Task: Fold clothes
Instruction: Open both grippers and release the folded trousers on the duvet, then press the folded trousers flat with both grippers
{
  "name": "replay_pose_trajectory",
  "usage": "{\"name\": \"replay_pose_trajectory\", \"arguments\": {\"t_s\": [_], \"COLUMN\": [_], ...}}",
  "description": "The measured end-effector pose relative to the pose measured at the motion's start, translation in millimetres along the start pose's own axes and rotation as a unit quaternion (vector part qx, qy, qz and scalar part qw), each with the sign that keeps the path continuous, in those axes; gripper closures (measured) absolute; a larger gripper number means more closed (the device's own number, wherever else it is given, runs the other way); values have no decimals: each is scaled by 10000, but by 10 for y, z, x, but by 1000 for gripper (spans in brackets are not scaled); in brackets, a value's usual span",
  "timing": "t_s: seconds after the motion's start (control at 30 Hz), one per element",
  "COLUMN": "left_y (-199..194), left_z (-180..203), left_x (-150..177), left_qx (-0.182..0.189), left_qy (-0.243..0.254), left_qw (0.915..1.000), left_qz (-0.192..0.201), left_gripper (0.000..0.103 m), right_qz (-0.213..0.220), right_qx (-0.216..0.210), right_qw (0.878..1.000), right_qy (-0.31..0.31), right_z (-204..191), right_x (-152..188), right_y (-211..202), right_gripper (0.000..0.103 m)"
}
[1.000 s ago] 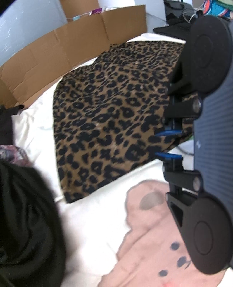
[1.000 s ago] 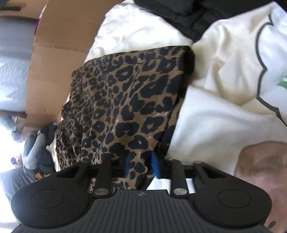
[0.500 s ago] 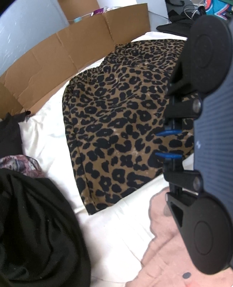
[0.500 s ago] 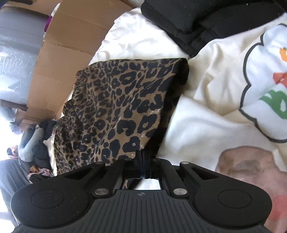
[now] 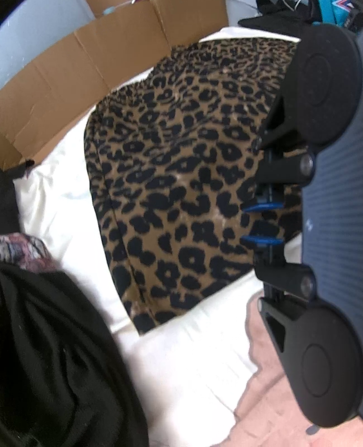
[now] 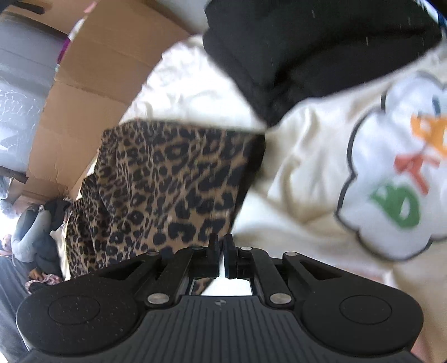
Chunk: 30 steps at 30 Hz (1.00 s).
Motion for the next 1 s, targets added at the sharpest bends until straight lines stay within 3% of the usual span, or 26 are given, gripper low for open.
{"name": "replay_pose_trajectory", "arguments": {"t_s": [0.13, 0.33, 0.67, 0.83, 1.0], "left_y": [2, -150, -124, 93, 309], "left_z": [-48, -43, 537, 872, 959], "left_x": [24, 1, -120, -57, 6], "left_qx": [-146, -207, 444, 720, 767], "left_qy": [231, 319, 1103, 1678, 1599], "left_qw": [9996, 9992, 9928, 9827, 9834], "left_qz": [-68, -109, 131, 306, 384], "left_gripper": [92, 88, 81, 80, 80], "right_qz": [201, 280, 254, 156, 192], "right_qx": [-143, -96, -148, 19, 185], "right_qw": [9996, 9968, 9833, 9764, 9719], "right_qy": [-127, -741, -1795, -2156, -2339], "right_z": [-64, -260, -664, -632, -518], "right_x": [-189, -281, -261, -186, -151], "right_y": [-35, 92, 476, 633, 624], "right_gripper": [96, 96, 96, 96, 93]}}
Point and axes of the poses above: each gripper's, at about its wrist camera, not at the fingertips, and y roughly the way its jaws point, z to its right, x to its underside, the point moved 5 cm from there along y, roughly the way its jaws point, and after that the axes turned 14 degrees about z, right-handed, at the moved point
